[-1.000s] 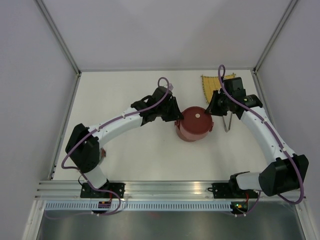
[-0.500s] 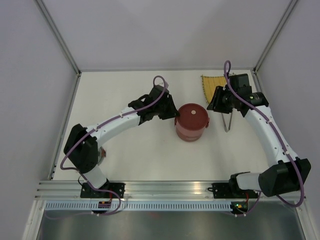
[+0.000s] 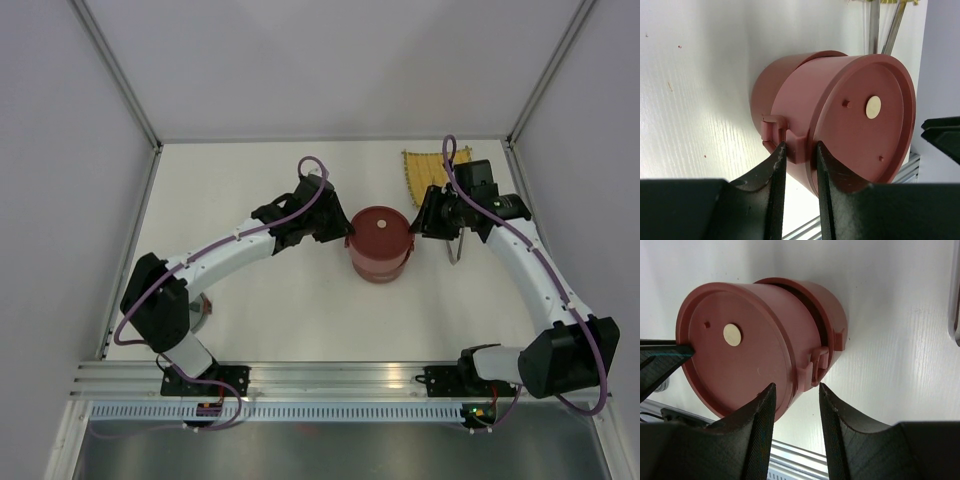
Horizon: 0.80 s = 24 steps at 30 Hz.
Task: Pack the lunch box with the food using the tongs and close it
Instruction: Place the packing box into the packing box.
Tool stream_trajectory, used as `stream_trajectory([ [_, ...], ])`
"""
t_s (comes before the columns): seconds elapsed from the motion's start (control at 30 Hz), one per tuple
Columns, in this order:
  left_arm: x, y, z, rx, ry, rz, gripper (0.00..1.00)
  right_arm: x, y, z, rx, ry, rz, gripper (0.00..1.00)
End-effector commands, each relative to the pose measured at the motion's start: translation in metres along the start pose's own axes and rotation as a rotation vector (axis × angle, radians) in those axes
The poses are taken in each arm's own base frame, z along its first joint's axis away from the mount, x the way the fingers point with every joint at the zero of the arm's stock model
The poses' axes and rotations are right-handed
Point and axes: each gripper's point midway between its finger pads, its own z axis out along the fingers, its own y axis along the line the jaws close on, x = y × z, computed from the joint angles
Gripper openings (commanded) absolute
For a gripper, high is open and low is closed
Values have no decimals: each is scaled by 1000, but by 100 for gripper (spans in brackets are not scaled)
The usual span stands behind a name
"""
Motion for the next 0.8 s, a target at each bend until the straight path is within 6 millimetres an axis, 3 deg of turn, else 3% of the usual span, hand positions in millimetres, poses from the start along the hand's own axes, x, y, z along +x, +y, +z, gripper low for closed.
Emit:
stream_trajectory([
  [0.0,-14,-12,-4,20,-63,-68,24,-2,5,-2,-29,-27,9,46],
  [0.37,-9,-39,-2,83,-39,19,24,-5,-3,0,9,-38,3,47],
  [0.5,-6,-36,4,67,-34,13,24,-4,-6,-2,21,-39,3,47],
  [0.77,-19,-22,-1,-7,-108,11,24,-5,-8,1,11,-37,11,46],
])
